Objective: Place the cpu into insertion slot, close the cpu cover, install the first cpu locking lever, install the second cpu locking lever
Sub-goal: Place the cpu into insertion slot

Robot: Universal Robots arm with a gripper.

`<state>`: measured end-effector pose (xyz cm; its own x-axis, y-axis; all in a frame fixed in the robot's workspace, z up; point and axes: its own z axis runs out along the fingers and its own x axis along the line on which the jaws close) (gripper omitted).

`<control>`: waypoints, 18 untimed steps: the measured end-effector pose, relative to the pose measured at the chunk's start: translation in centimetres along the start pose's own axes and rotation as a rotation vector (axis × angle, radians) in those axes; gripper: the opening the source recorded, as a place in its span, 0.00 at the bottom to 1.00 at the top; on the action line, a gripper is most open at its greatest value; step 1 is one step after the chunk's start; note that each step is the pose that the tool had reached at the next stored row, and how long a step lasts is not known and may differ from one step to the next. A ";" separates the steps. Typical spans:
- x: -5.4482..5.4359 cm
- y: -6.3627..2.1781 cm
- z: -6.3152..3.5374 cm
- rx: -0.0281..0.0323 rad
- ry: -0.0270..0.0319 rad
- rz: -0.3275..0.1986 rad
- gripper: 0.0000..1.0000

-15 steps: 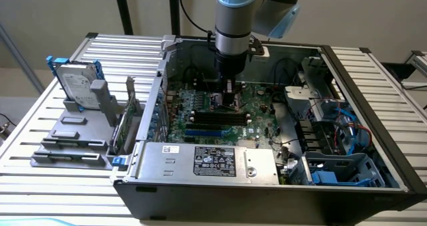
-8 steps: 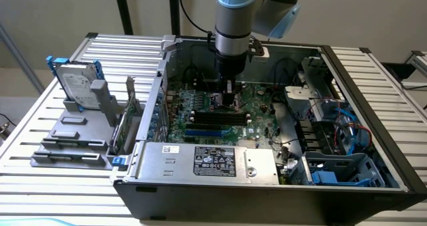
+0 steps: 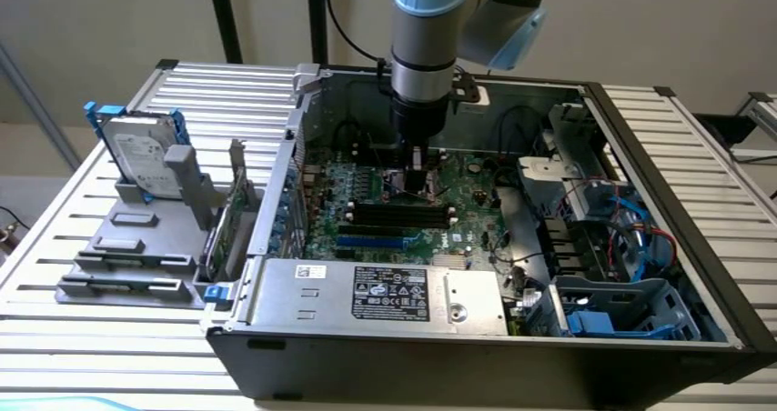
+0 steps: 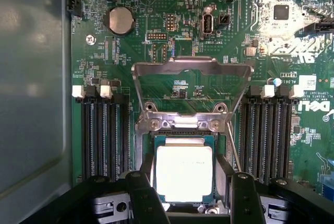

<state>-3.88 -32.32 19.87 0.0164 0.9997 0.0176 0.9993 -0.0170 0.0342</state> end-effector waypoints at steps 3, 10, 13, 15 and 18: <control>0.0 -0.04 0.03 -0.0001 -0.0001 0.000 0.55; 0.0 -0.06 0.08 -0.0001 -0.0006 0.000 0.55; 0.1 -0.06 0.08 -0.0001 -0.0005 0.000 0.55; 0.1 -0.06 0.09 -0.0002 -0.0004 0.000 0.55; 0.1 -0.06 0.09 -0.0001 -0.0004 0.000 0.55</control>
<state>-3.93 -32.24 19.77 0.0163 0.9997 0.0172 0.9993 -0.0169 0.0343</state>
